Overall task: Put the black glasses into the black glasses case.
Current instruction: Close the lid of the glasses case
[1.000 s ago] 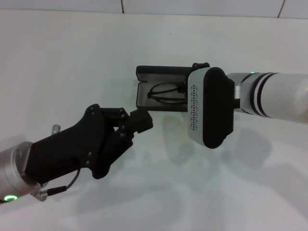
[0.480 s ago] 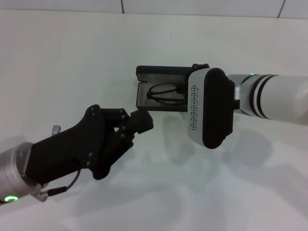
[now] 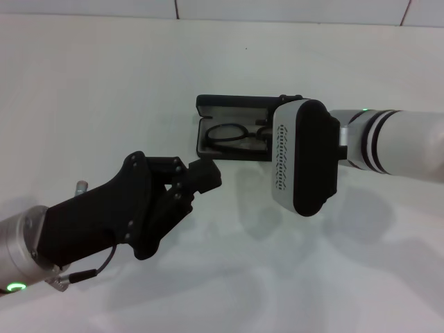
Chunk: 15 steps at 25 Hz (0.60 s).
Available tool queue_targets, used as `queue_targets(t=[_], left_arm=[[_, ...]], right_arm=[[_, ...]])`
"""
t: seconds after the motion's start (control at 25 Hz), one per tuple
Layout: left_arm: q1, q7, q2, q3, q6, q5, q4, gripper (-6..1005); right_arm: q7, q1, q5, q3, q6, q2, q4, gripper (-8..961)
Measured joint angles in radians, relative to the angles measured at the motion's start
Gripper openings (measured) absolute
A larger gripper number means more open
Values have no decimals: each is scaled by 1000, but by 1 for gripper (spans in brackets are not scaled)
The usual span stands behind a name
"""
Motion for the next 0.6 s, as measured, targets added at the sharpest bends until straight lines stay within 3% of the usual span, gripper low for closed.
queue_targets(t=[0.24,0.44,0.48,0.6], left_arm=[[-1,0,4,-1,0,-5,0,45],[-13,-7,28,-33,0,-29,11,45],[-20,-12,37,-53,1,-31,13,45],[-46,-31,65,-102,1,-31,16,45]], right_arm=[[1,-76,43,9,-28,0,-95,151],[1,-147,175,64,-103,-5,-201,154],[-2,-206,331,159,-228,-7,-291,154],[-12,-253,504,285,-366,-10,-352,155]])
